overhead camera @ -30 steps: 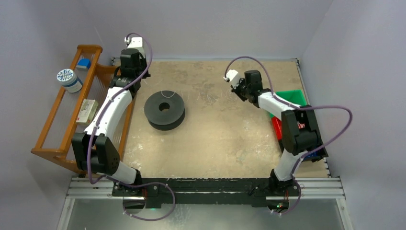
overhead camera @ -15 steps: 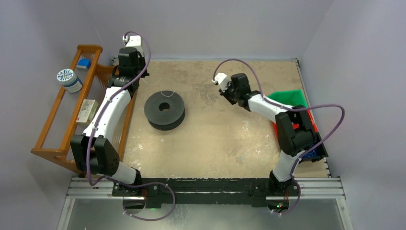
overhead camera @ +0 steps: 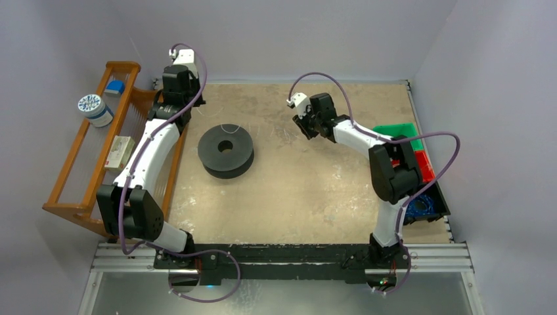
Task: Wrap the cables
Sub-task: Adjust the cable at the center of the board.
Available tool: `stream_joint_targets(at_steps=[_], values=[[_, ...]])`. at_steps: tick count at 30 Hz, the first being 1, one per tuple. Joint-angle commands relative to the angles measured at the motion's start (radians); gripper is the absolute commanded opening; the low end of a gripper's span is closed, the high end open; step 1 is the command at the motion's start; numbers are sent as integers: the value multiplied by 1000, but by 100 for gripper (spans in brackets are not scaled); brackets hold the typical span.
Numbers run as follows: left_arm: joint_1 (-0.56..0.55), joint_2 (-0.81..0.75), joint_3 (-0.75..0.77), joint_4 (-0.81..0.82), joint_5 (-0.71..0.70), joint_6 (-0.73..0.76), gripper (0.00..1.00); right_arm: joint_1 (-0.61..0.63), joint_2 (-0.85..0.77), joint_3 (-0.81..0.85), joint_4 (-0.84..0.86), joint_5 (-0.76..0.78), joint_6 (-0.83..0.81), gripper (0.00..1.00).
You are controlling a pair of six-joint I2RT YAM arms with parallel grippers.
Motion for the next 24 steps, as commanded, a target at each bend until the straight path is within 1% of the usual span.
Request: stream_joint_targets(at_steps=[1, 3, 7, 11, 17, 19, 21, 22, 23, 24], values=[[4, -27, -6, 25, 16, -5, 0, 3, 5, 104, -79, -128, 129, 38], [4, -27, -7, 26, 16, -6, 0, 3, 10, 130, -79, -131, 151, 42], [3, -26, -7, 28, 16, -6, 0, 5, 47, 166, -66, -53, 209, 47], [4, -26, -7, 28, 16, -7, 0, 6, 68, 165, -44, 37, 218, 48], [4, -20, -7, 30, 19, -10, 0, 6, 99, 164, -52, 52, 219, 48], [4, -18, -7, 30, 21, -12, 0, 8, 114, 169, -56, 47, 221, 44], [4, -19, -8, 31, 20, -12, 0, 8, 131, 182, -65, 43, 229, 38], [4, -19, -10, 30, 18, -11, 0, 7, 137, 188, -68, 39, 234, 33], [3, -18, -10, 30, 17, -10, 0, 7, 143, 195, -71, 36, 236, 27], [4, -19, -11, 30, 14, -9, 0, 7, 149, 204, -80, 30, 240, 18]])
